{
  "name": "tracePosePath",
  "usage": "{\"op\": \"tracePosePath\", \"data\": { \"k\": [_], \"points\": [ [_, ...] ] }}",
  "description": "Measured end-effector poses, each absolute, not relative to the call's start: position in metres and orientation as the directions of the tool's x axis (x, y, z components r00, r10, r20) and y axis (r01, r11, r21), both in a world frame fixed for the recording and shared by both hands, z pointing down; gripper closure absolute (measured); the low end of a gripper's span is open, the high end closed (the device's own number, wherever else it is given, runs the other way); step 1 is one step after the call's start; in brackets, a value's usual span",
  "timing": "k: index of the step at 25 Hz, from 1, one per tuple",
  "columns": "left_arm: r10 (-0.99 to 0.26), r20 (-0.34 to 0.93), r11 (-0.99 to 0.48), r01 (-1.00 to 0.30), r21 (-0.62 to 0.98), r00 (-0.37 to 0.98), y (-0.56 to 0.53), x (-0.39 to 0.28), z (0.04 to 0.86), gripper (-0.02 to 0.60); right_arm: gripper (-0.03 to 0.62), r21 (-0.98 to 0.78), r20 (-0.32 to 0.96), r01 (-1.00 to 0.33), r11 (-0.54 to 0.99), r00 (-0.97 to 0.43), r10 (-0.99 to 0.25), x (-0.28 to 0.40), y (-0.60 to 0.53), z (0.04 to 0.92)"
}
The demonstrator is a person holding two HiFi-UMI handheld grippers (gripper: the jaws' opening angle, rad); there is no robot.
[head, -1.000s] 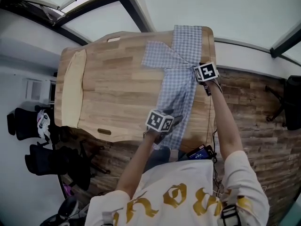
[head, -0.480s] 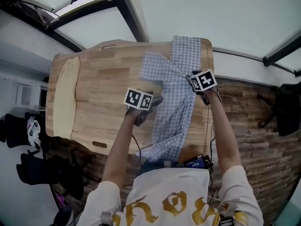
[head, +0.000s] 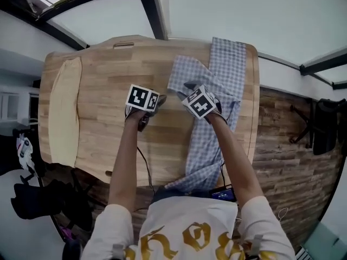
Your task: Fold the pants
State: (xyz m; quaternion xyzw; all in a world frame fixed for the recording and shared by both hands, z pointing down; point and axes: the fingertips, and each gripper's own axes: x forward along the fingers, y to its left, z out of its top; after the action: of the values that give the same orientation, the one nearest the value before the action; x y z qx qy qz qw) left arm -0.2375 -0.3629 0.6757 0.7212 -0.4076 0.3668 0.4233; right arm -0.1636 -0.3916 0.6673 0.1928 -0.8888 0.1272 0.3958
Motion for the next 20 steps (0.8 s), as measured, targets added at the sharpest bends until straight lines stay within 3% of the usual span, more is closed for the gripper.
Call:
{"op": "tracePosePath", "data": {
  "k": [7, 10, 15, 20],
  "points": [
    [-0.250, 0.852, -0.356, -0.862, 0.361, 0.460, -0.369, -0.249, 0.704, 0.324, 0.437, 0.050, 0.805, -0.390, 0.919, -0.529, -0.268, -0.201, -0.394, 0.710],
    [-0.257, 0.838, -0.383, -0.847, 0.369, 0.482, -0.379, -0.247, 0.702, 0.324, 0.566, 0.081, 0.802, -0.443, 0.893, -0.503, -0.322, -0.198, -0.403, 0.713],
    [-0.262, 0.823, -0.429, -0.824, 0.369, 0.505, -0.391, -0.236, 0.692, 0.324, 0.566, 0.099, 0.786, -0.466, 0.880, -0.506, -0.356, -0.194, -0.408, 0.683],
    [-0.271, 0.787, -0.465, -0.792, 0.397, 0.554, -0.411, -0.202, 0.679, 0.324, 0.566, 0.192, 0.729, -0.513, 0.837, -0.496, -0.472, -0.165, -0.451, 0.615]
  ]
}}
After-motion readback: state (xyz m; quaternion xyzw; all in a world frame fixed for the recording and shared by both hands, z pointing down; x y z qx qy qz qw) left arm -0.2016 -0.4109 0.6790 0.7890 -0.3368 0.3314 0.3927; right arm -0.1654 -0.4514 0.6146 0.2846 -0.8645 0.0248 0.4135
